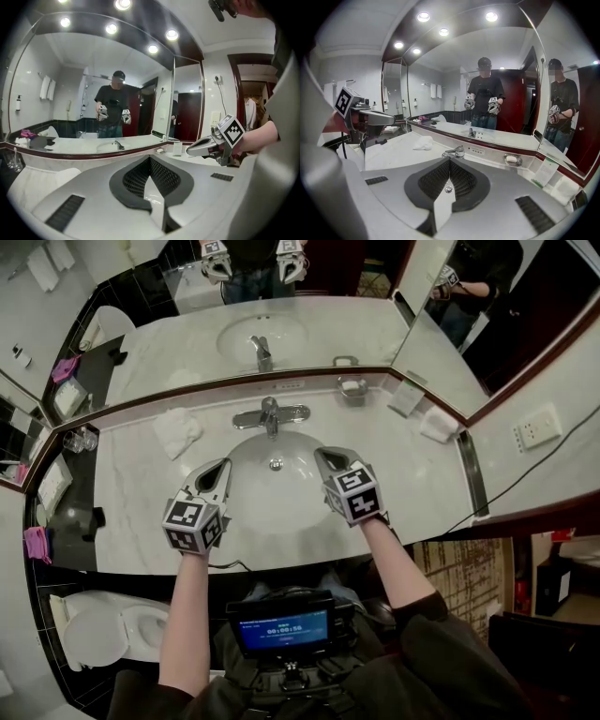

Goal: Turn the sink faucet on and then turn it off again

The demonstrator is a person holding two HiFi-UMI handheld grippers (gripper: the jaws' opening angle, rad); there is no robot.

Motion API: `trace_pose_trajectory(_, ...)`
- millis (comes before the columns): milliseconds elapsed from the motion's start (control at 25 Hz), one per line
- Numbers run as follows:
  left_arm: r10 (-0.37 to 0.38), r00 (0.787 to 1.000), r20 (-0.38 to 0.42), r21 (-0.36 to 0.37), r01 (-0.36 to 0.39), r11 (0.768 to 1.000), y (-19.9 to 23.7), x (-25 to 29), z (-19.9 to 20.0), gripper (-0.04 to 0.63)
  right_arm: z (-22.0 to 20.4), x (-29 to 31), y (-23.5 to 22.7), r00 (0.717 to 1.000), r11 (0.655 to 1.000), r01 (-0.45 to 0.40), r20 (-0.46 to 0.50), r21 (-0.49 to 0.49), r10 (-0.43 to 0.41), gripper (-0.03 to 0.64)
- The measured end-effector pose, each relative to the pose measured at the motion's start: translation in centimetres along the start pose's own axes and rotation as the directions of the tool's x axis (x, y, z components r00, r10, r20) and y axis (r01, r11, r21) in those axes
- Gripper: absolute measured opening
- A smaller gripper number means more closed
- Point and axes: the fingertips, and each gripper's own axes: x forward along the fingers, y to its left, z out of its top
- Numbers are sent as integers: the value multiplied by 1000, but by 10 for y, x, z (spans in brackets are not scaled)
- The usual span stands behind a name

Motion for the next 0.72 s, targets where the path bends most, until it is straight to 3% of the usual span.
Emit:
trace_pose_trajectory(200, 14, 1000, -2, 63, -14, 998, -2, -5, 2, 0, -5, -2, 1, 1000, 1000, 0, -5, 8, 0, 21)
trace_pose_trajectory(720, -7, 1000, -23, 46, 8, 999, -10, 4, -8, 0, -15, 9, 3, 999, 999, -4, -32, -51, 2, 22)
